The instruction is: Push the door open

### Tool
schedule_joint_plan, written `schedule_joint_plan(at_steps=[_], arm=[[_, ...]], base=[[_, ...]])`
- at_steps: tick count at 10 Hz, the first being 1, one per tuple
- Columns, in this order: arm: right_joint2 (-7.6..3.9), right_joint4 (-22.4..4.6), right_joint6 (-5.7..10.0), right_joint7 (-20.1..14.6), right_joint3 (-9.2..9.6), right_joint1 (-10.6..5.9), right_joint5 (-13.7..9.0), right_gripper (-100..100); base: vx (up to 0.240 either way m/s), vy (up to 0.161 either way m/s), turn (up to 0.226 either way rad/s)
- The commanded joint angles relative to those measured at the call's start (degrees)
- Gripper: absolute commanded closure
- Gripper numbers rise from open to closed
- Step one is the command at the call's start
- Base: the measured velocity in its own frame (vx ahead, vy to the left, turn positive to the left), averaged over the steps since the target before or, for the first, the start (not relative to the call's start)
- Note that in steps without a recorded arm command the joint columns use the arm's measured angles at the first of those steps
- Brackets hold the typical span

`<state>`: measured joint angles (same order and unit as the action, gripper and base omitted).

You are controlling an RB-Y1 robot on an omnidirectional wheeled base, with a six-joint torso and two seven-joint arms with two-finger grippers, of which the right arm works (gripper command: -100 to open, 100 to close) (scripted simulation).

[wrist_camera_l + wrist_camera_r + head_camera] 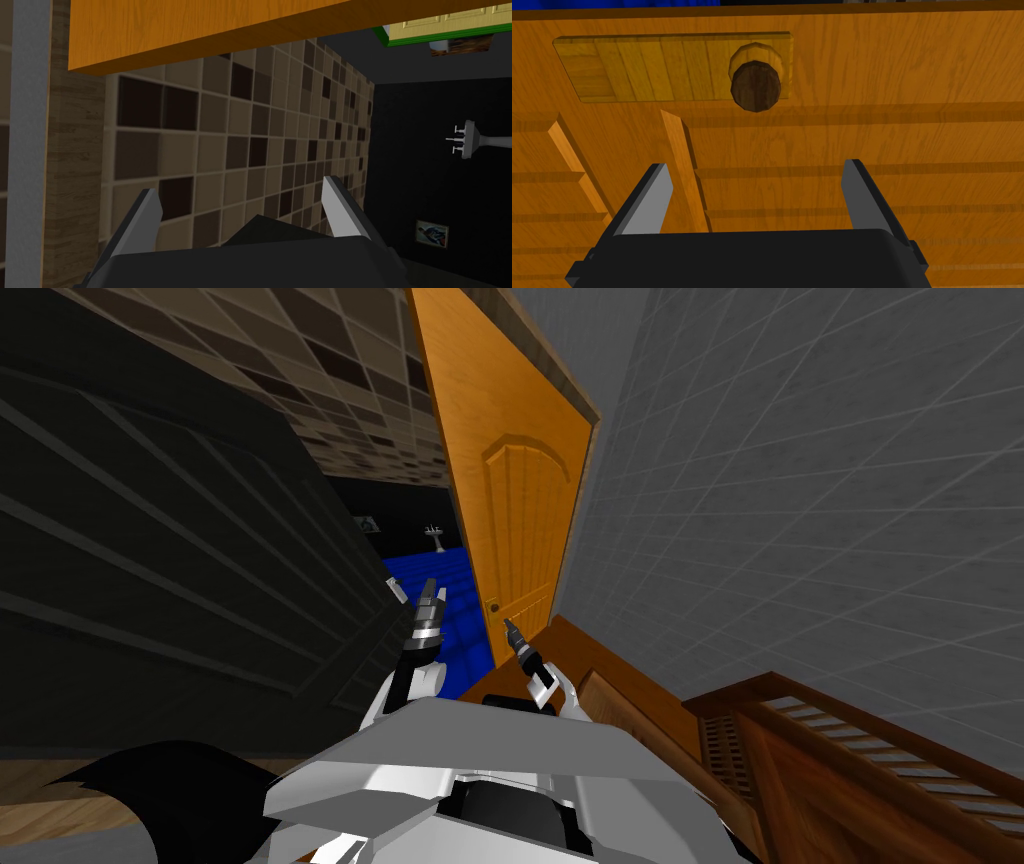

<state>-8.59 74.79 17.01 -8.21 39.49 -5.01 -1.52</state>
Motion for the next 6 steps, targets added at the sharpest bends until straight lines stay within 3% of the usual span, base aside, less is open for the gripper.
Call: schedule_joint_plan(at_steps=[1, 4, 6], arm=[[0.00, 0.0, 0.00, 0.0, 0.00, 0.00, 0.0, -100], [-0.02, 0.0, 0.00, 0.0, 0.04, 0.00, 0.0, -100], [0.56, -0.8, 0.06, 0.1, -0.55, -0.46, 0.0, -100]], base=[[0.000, 0.000, 0.000], [0.012, 0.002, 0.010], [0.144, 0.108, 0.044]])
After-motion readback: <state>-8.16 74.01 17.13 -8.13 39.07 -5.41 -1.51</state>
